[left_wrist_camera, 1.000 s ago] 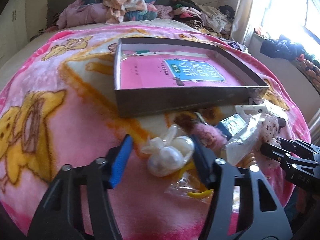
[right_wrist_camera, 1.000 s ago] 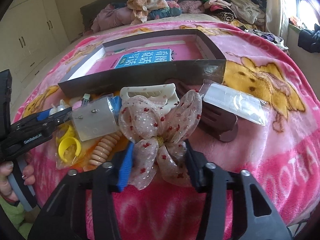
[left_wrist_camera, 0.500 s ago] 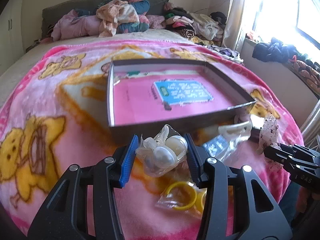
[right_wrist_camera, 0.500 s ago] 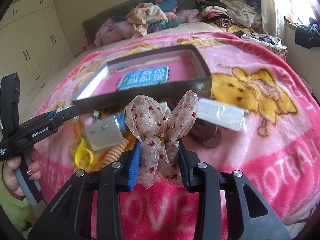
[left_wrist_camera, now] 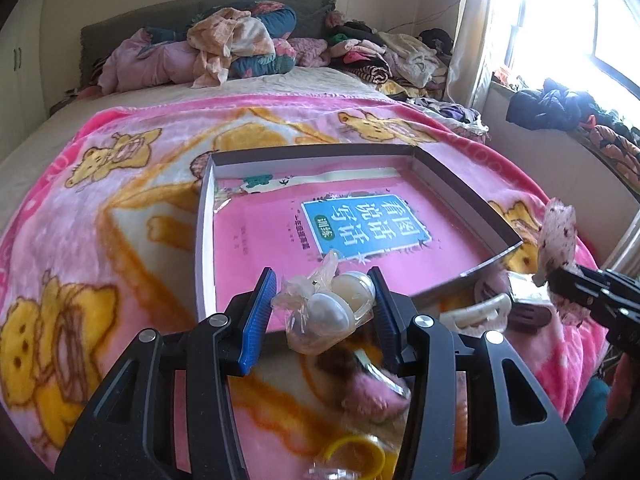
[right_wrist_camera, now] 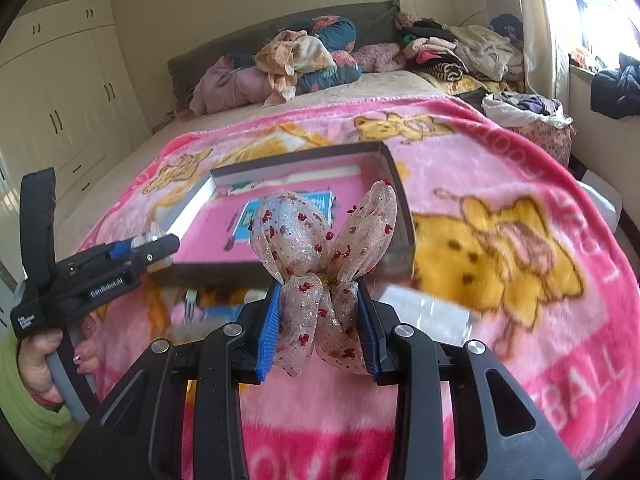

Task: Organize jewelry
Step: 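Carry the pearl clip and bow clip with both tools over the box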

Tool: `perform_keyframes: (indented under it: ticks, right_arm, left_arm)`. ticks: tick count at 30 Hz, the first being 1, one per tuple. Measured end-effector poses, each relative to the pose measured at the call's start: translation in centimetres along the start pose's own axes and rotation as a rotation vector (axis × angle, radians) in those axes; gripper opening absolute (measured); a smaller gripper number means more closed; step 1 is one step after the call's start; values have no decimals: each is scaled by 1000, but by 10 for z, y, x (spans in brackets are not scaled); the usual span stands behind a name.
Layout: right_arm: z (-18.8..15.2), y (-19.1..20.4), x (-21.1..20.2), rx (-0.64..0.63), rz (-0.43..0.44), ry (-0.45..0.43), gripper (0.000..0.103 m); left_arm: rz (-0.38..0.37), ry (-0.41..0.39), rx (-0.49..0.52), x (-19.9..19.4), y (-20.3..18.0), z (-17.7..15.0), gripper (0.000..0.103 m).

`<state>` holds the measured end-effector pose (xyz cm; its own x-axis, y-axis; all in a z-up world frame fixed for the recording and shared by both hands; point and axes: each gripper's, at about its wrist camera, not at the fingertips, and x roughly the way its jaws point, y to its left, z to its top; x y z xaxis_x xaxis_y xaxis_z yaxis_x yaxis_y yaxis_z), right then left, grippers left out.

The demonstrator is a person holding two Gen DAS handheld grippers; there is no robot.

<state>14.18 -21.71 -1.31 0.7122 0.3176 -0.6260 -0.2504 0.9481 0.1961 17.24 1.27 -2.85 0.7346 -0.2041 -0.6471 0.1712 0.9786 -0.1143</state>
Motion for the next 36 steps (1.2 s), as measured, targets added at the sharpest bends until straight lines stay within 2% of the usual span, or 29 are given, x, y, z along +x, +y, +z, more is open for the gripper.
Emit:
perform_keyframes:
  ticks: [8, 18, 29, 36]
  right_arm:
    - [28, -10, 19, -2, -25, -14, 33]
    - [54, -22, 57, -5, -34, 15, 33]
    - [55, -27, 96, -8, -27, 85, 34]
    - [50, -26, 112, -22, -31, 123, 38]
  left_arm:
    - [17, 21, 3, 24, 3, 14, 38]
    - [21, 47, 23, 56, 1, 30, 38]
    - [32, 104, 29, 84, 2, 30, 38]
    - [31, 100, 29, 85, 2, 30, 38]
